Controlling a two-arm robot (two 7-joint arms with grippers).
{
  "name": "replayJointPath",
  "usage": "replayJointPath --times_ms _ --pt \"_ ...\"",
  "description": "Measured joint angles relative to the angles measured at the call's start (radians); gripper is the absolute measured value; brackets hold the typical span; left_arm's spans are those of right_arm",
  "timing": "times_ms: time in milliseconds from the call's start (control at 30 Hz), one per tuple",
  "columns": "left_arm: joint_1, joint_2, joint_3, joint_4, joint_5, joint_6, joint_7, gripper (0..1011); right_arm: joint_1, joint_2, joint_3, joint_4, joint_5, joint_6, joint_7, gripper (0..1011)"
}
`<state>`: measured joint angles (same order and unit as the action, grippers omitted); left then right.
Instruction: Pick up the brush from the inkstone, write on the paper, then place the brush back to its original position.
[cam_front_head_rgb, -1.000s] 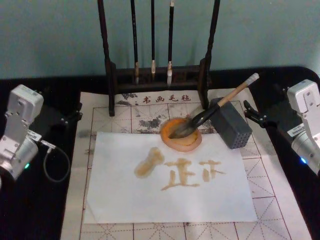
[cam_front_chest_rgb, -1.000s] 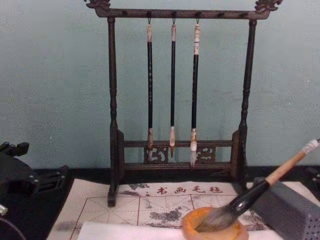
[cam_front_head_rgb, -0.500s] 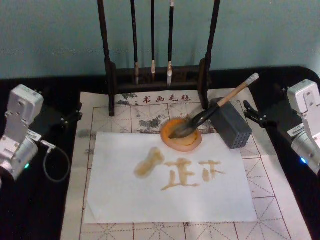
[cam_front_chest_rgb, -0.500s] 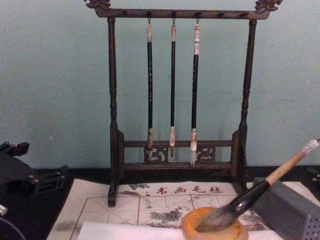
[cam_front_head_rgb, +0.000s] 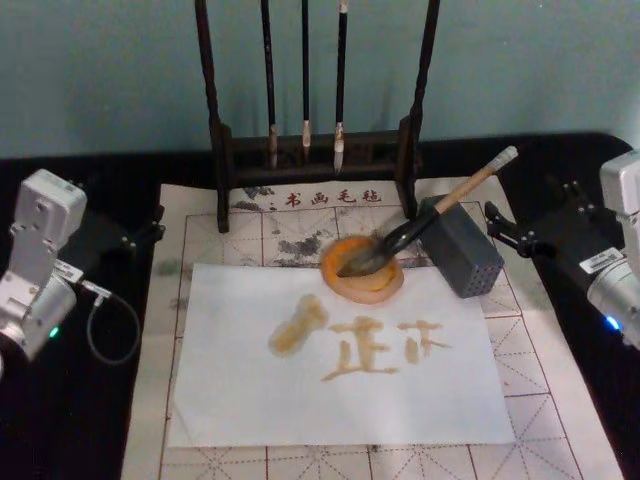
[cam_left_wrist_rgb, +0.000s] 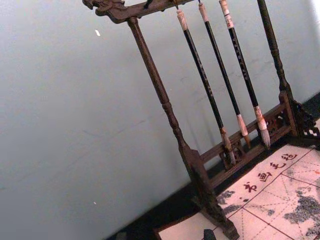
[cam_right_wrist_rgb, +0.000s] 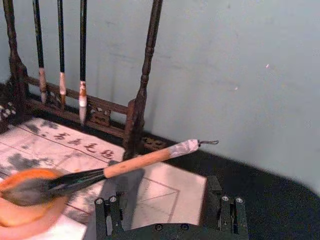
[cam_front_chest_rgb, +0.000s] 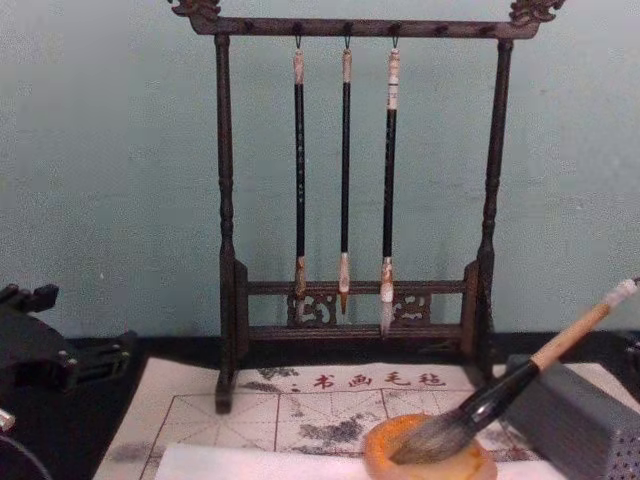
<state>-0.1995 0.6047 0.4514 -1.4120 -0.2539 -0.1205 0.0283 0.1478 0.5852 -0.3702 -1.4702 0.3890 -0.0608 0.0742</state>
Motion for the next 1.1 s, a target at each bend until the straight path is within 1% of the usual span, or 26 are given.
replayJointPath --times_ms 67,100,200,233,267,300,400,433,467,500,600,700,767,800,833,933,967,1067,1100 --pt "0.0 0.0 0.0 0.0 0.0 0.0 0.0 1001 -0.004 -0.007 0.013 -0.005 0.035 0.022 0.019 1002" --pt "0.0 0.0 0.0 0.0 0.0 0.0 0.0 1001 -0.007 -0.016 0.028 -0.009 0.072 0.048 0.037 1002" --pt "0.0 0.0 0.0 0.0 0.0 0.0 0.0 1001 -0.01 -0.032 0.049 -0.013 0.125 0.087 0.057 1002" --pt "0.0 0.0 0.0 0.0 0.0 0.0 0.0 1001 -0.01 -0.045 0.065 -0.013 0.162 0.115 0.07 1002" --pt "0.0 0.0 0.0 0.0 0.0 0.0 0.0 1001 -0.01 -0.053 0.073 -0.013 0.182 0.13 0.075 1002" --pt "0.0 0.0 0.0 0.0 0.0 0.0 0.0 1001 -0.009 -0.07 0.089 -0.011 0.218 0.158 0.083 1002" --pt "0.0 0.0 0.0 0.0 0.0 0.0 0.0 1001 -0.005 -0.094 0.111 -0.005 0.264 0.192 0.091 1002" --pt "0.0 0.0 0.0 0.0 0.0 0.0 0.0 1001 -0.002 -0.111 0.125 0.001 0.292 0.214 0.093 1002" --pt "0.0 0.0 0.0 0.0 0.0 0.0 0.0 1001 0.0 -0.119 0.132 0.005 0.304 0.223 0.094 1002" --pt "0.0 0.0 0.0 0.0 0.0 0.0 0.0 1001 0.005 -0.134 0.144 0.011 0.326 0.238 0.097 1002" --pt "0.0 0.0 0.0 0.0 0.0 0.0 0.0 1001 0.013 -0.157 0.158 0.023 0.354 0.257 0.101 1002" --pt "0.0 0.0 0.0 0.0 0.0 0.0 0.0 1001 0.03 -0.187 0.174 0.045 0.402 0.284 0.103 1002" --pt "0.0 0.0 0.0 0.0 0.0 0.0 0.0 1001 0.037 -0.198 0.179 0.054 0.425 0.293 0.102 1002" --pt "0.0 0.0 0.0 0.0 0.0 0.0 0.0 1001 0.044 -0.21 0.185 0.064 0.449 0.303 0.102 1002" --pt "0.0 0.0 0.0 0.0 0.0 0.0 0.0 1001 0.047 -0.215 0.187 0.069 0.463 0.307 0.102 1002" --pt "0.0 0.0 0.0 0.0 0.0 0.0 0.0 1001 0.056 -0.23 0.194 0.082 0.495 0.319 0.101 1002" --pt "0.0 0.0 0.0 0.0 0.0 0.0 0.0 1001 0.062 -0.24 0.199 0.088 0.516 0.325 0.099 1002" --pt "0.0 0.0 0.0 0.0 0.0 0.0 0.0 1001 0.07 -0.255 0.205 0.099 0.545 0.333 0.093 1002" --pt "0.0 0.0 0.0 0.0 0.0 0.0 0.0 1001 0.075 -0.264 0.208 0.105 0.561 0.336 0.088 1002"
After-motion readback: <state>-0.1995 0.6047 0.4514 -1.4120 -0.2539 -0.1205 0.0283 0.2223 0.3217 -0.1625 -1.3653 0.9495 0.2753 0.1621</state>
